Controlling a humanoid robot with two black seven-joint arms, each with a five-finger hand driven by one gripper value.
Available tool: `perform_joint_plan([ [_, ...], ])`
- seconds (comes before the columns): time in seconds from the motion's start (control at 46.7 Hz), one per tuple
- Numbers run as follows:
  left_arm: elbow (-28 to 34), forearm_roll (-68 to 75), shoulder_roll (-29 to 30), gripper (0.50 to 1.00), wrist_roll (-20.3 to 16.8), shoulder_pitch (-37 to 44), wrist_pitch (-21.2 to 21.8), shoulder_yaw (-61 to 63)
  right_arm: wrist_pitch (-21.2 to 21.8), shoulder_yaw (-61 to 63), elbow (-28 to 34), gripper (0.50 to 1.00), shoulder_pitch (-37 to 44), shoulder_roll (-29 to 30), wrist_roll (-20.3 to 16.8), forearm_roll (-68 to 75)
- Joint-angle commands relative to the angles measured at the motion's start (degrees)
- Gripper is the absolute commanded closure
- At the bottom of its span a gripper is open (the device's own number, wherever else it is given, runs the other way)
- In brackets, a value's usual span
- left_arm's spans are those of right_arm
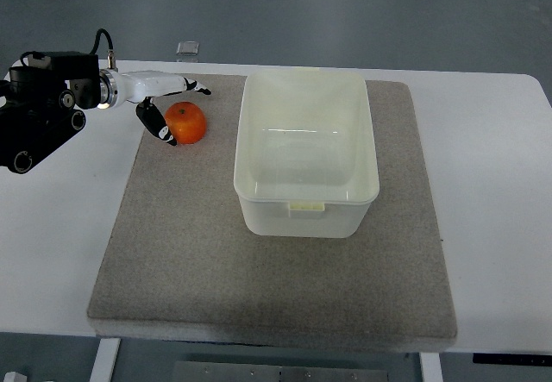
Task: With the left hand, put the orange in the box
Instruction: 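Lower the left hand over the orange and close fingers around it, then lift the orange with the left hand and carry it over the box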
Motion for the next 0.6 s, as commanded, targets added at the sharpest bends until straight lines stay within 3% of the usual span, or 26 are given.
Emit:
perform_joint_plan([
  [0.0, 0.2, 1.9, -0.7, 0.544, 0.0, 0.0, 0.0, 0.9, 0.0, 0.0, 0.0, 0.568, 0.0, 0.0, 0.0, 0.0],
  [0.193, 1.5, 3.8, -1.9, 0.619, 0.1, 0.0, 0.0, 1.0, 0.0, 0.0, 0.0, 0.568, 0.0, 0.0, 0.0, 0.0],
  [0.321, 1.9, 5.9, -2.1, 0.726, 0.1, 0.0, 0.0, 1.0, 0.0, 0.0, 0.0, 0.568, 0.0, 0.0, 0.0, 0.0],
  [0.428, 2.2, 8.0, -2.5, 0.885, 0.1, -0.2, 0.0, 1.0, 0.0, 0.0, 0.0, 0.568, 0.0, 0.0, 0.0, 0.1],
  [0.514, 2.5, 8.1, -2.5, 0.983, 0.1, -0.6, 0.0, 0.9, 0.0, 0.0, 0.0, 0.568, 0.0, 0.0, 0.0, 0.0],
  [0.578, 2.5, 8.0, -2.3, 1.0, 0.1, -1.5, 0.0, 0.6, 0.0, 0.0, 0.0, 0.568, 0.0, 0.0, 0.0, 0.0],
])
